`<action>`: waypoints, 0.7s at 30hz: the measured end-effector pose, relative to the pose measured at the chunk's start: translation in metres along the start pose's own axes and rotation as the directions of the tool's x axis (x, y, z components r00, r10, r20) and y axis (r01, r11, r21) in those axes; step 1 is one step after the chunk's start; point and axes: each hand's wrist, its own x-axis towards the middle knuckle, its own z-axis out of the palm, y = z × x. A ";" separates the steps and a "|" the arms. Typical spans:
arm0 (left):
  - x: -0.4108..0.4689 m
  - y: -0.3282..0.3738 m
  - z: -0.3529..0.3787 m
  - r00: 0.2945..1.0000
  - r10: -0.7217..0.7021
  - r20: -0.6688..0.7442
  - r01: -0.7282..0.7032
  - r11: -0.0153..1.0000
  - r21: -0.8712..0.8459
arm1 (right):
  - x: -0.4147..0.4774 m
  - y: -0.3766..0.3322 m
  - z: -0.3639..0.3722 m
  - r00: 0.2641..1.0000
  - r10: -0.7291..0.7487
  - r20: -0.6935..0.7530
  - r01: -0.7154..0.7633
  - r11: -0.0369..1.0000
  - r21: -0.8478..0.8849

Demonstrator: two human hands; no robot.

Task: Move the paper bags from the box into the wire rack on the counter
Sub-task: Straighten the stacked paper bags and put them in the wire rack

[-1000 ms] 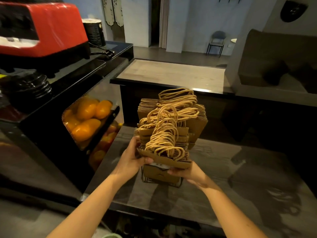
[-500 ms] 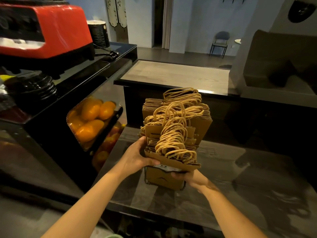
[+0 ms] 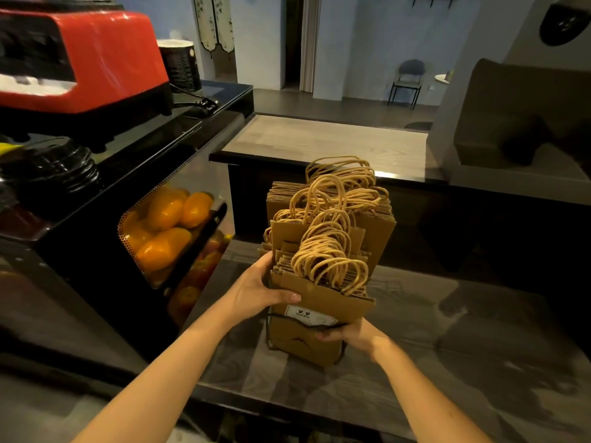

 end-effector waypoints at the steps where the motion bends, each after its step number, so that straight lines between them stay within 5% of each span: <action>1: 0.001 -0.001 0.000 1.000 -0.002 0.012 0.002 1.000 -0.017 | 0.000 0.000 0.000 1.000 0.005 0.010 -0.004 1.000 -0.014; 9: 0.004 -0.006 -0.003 0.998 -0.040 0.057 0.044 0.997 -0.058 | 0.000 -0.008 -0.002 0.995 0.036 0.091 -0.026 0.994 -0.110; 21: 0.009 -0.010 -0.004 0.995 -0.046 0.085 0.054 0.994 -0.092 | -0.003 -0.008 -0.001 1.000 -0.008 -0.016 0.011 0.990 0.138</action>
